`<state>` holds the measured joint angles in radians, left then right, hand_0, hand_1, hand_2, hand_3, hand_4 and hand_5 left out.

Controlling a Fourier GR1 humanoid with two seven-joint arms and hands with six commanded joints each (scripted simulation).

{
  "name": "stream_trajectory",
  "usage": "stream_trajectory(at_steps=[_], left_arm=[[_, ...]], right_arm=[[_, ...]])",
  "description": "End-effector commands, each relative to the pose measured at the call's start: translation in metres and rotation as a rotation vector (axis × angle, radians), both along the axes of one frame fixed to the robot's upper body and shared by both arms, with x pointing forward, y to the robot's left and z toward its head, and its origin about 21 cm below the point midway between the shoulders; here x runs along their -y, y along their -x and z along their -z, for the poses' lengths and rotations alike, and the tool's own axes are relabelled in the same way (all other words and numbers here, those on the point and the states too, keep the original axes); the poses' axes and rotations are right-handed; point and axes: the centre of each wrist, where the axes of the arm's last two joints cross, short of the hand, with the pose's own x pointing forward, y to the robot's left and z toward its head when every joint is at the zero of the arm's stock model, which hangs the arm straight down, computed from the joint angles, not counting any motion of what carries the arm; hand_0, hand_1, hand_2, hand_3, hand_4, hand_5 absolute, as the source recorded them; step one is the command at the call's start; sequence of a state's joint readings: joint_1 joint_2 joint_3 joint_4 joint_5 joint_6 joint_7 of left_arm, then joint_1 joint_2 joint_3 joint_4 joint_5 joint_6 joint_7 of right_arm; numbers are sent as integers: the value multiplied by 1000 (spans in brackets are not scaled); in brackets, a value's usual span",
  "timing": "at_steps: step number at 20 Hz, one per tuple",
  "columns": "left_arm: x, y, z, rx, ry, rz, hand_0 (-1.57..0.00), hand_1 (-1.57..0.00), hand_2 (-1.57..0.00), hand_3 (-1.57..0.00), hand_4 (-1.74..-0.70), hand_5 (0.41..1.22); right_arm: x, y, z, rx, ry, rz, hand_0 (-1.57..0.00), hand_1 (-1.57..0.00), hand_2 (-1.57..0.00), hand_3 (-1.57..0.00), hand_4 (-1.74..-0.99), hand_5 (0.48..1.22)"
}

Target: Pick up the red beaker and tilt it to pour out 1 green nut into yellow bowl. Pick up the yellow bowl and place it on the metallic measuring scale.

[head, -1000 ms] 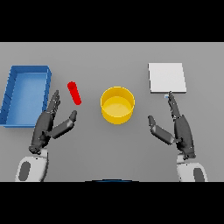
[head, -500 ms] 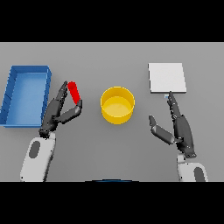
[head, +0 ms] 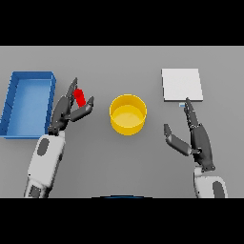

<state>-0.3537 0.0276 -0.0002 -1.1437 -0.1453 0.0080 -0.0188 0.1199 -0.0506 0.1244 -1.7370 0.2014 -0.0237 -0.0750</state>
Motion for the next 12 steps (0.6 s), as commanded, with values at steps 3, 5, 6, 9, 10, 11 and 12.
stream_trajectory(at_steps=[3, 5, 6, 9, 10, 11, 12], left_arm=[[2, -15, -5, -17, -18, -2, 1, 1, 1, 1, -1313, 706], [0, -18, -1, -25, -16, 1, 1, 1, 1, 1, -1322, 710], [-2, -18, 1, -18, -11, 7, 1, 1, 1, 1, -1332, 715], [9, -21, 6, 12, 13, 10, 1, 1, -30, -3, -1389, 752], [13, -23, 5, 16, 29, 5, -81, -84, -122, -75, -1416, 770], [14, -25, 4, 2, 43, -7, -253, -276, -307, -220, -1444, 795], [16, -26, 4, -6, 51, -28, -458, -483, -501, -490, -1443, 881]], right_arm=[[-5, 1, 2, 7, -12, -7, 1, 1, 1, 1, -1324, 683], [2, -1, 3, -10, -2, 5, 1, 1, 1, 1, -1315, 682], [0, 1, 5, -2, 0, 8, 1, 1, 1, 1, -1311, 682], [2, -1, 3, 2, 7, 14, 1, 1, 1, 1, -1295, 683], [3, -1, 3, 8, 16, 14, 1, 1, 1, 1, -1291, 684], [1, -2, 0, 14, 10, 13, 1, 1, 1, 1, -1289, 684], [2, -1, 3, 15, 13, 12, 1, 1, 1, 1, -1286, 685]])
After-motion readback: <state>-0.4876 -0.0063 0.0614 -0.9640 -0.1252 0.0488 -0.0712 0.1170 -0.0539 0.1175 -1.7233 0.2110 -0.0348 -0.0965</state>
